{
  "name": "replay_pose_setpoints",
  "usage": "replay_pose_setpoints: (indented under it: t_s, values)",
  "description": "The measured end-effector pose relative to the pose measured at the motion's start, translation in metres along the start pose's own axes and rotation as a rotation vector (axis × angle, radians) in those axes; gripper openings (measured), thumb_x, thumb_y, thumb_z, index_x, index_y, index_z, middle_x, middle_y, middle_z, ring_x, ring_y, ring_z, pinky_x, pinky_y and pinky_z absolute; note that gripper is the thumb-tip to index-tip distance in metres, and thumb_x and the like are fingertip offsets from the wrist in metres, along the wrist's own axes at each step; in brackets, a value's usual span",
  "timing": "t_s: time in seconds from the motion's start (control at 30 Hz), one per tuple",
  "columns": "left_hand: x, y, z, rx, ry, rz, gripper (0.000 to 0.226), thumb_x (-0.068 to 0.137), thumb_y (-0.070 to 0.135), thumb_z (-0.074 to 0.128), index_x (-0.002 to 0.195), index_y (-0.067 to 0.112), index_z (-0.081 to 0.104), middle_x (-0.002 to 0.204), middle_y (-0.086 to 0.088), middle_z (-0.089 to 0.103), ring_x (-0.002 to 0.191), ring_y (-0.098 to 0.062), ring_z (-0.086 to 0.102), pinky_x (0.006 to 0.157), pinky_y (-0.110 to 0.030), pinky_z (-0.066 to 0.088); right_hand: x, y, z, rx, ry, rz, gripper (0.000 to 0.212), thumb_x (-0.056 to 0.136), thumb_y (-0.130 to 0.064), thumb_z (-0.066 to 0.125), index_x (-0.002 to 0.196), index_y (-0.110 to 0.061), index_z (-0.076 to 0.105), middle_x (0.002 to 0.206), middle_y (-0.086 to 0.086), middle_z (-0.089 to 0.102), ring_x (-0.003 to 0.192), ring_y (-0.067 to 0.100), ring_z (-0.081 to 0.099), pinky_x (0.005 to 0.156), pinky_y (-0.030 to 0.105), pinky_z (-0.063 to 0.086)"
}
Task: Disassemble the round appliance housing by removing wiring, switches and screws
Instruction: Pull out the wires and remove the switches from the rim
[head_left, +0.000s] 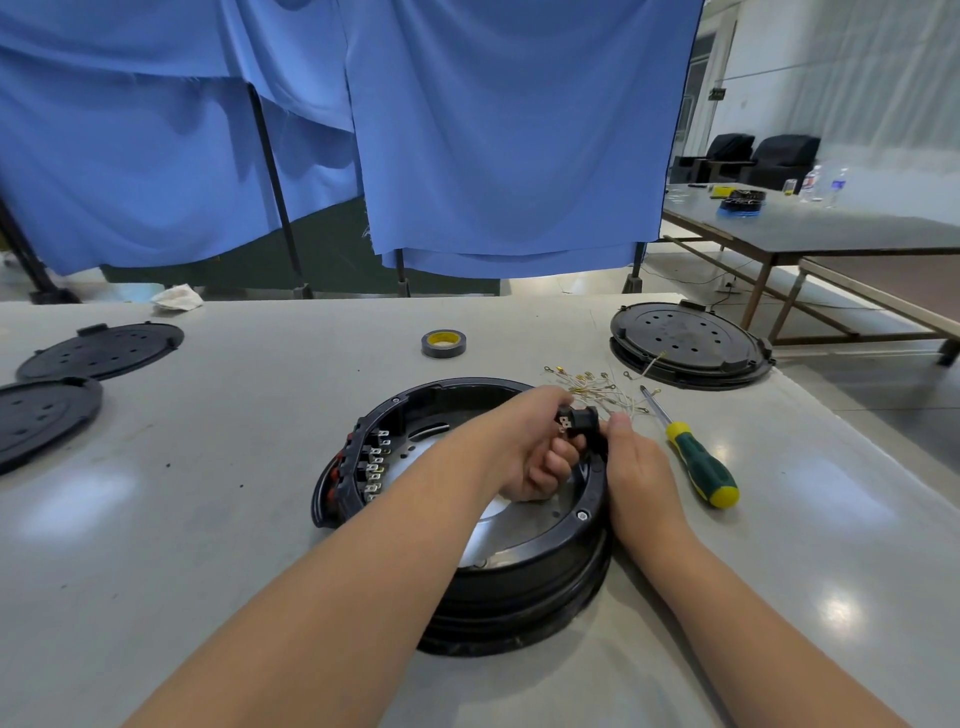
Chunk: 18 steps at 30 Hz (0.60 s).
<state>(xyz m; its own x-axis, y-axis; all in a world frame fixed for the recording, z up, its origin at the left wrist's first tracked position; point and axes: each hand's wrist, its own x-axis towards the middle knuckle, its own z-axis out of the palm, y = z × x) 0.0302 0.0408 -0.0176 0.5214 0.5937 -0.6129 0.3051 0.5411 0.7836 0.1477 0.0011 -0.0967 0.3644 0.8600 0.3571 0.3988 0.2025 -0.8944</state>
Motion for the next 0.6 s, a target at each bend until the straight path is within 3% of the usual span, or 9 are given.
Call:
replay_pose_setpoints:
  t_s: [0.2, 0.37, 0.6]
  values:
    - [-0.0068, 0.001, -0.0044, -0.151, -0.069, -0.011, 0.045, 0.089, 0.047, 0.052, 0.056, 0.016, 0.046, 0.038, 0.01, 0.028, 0.027, -0.003, 0.024, 0.03, -0.013, 0.014, 0.0006, 0.0002, 0.0002, -0.023, -0.021, -0.01, 0.063, 0.088, -0.052, 0.02, 0.078, -0.007, 0.064, 0.077, 0.013, 0.067, 0.078, 0.028, 0.059, 0.074, 0.045, 0.045]
    - [-0.0055, 0.0004, -0.0044, -0.199, -0.073, -0.03, 0.056, 0.089, 0.052, 0.052, 0.047, 0.015, 0.048, 0.035, 0.01, 0.029, 0.024, -0.003, 0.025, 0.026, -0.013, 0.015, -0.0003, 0.0006, -0.0005, -0.022, -0.026, -0.004, 0.063, 0.088, -0.051, 0.021, 0.084, -0.008, 0.067, 0.081, 0.012, 0.068, 0.082, 0.027, 0.061, 0.077, 0.044, 0.047]
    - [-0.0042, 0.0008, -0.0045, -0.196, -0.044, -0.021, 0.055, 0.09, 0.052, 0.05, 0.05, 0.015, 0.047, 0.034, 0.01, 0.029, 0.024, -0.003, 0.025, 0.026, -0.013, 0.015, -0.0009, -0.0024, -0.0001, -0.021, -0.026, -0.007, 0.06, 0.089, -0.048, 0.021, 0.08, -0.009, 0.066, 0.076, 0.011, 0.067, 0.078, 0.027, 0.06, 0.072, 0.043, 0.045]
